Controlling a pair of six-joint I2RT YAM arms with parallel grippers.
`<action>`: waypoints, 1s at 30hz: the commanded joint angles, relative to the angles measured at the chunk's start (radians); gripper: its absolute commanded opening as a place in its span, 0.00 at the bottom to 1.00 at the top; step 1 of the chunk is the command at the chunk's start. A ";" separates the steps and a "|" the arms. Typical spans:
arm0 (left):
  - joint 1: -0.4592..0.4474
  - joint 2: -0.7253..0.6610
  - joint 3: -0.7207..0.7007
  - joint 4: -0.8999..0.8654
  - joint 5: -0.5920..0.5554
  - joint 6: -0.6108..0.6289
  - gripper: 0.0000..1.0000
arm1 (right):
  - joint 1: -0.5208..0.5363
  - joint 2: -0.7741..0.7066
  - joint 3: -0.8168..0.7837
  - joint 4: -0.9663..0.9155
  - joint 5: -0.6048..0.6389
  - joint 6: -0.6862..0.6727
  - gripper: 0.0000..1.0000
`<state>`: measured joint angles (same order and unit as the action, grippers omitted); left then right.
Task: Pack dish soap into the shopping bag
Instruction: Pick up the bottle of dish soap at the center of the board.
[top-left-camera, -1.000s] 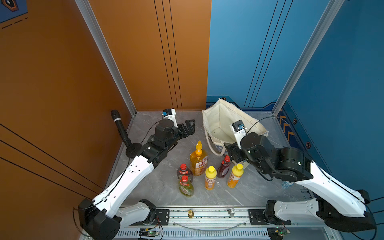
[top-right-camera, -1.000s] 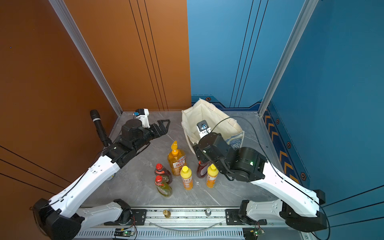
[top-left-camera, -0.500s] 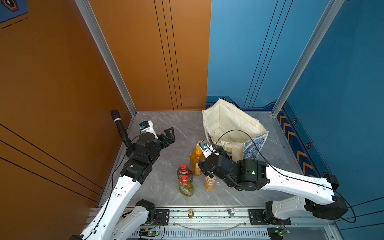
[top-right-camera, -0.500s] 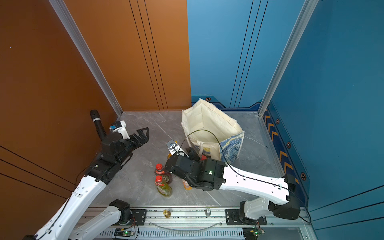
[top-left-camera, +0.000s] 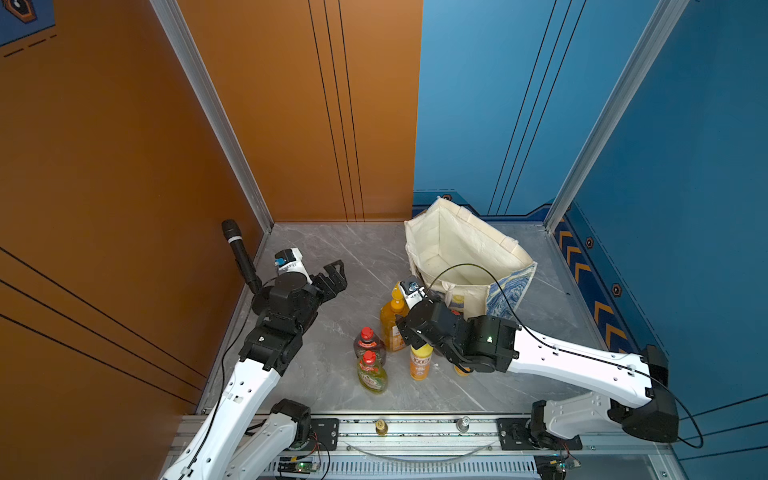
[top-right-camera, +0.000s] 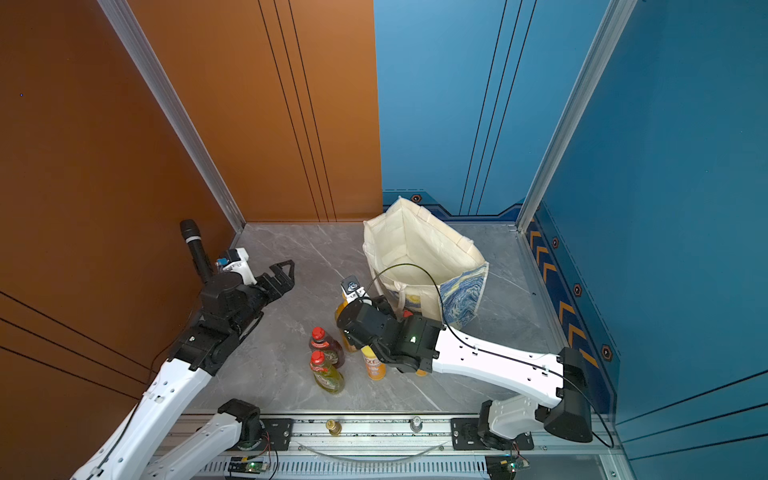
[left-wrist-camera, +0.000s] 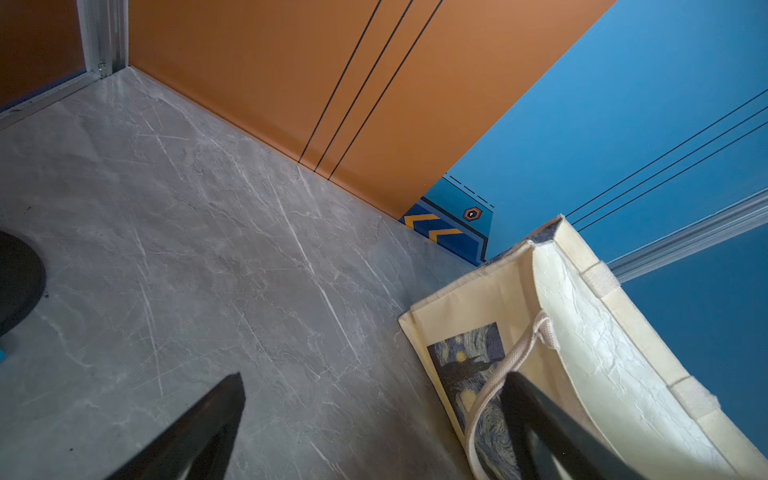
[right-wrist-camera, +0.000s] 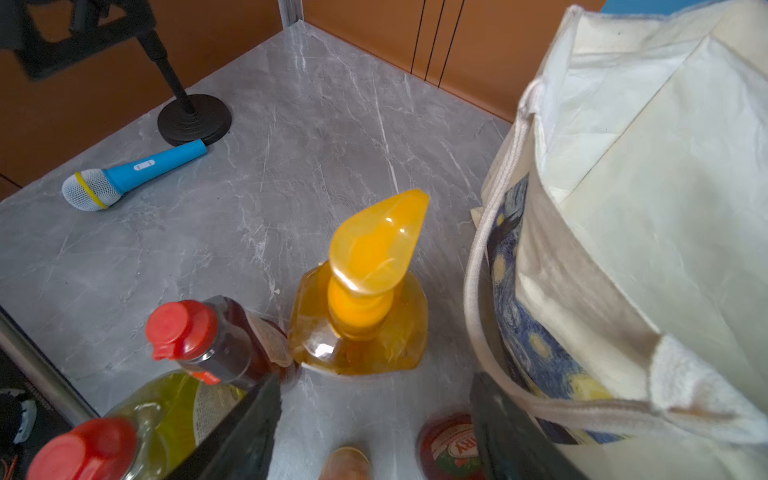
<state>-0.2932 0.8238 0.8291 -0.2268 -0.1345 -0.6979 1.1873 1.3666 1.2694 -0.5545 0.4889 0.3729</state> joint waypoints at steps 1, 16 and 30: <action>0.009 0.009 -0.002 0.030 0.007 -0.005 0.98 | -0.030 -0.032 -0.021 0.080 -0.093 0.029 0.73; 0.012 0.018 -0.011 0.065 0.024 -0.017 0.98 | -0.088 0.087 0.065 0.022 -0.149 -0.042 0.72; 0.013 0.027 -0.018 0.080 0.039 -0.023 0.98 | -0.121 0.171 0.113 0.043 -0.184 -0.075 0.65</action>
<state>-0.2878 0.8474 0.8238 -0.1715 -0.1188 -0.7094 1.0756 1.5261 1.3502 -0.5201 0.3164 0.3115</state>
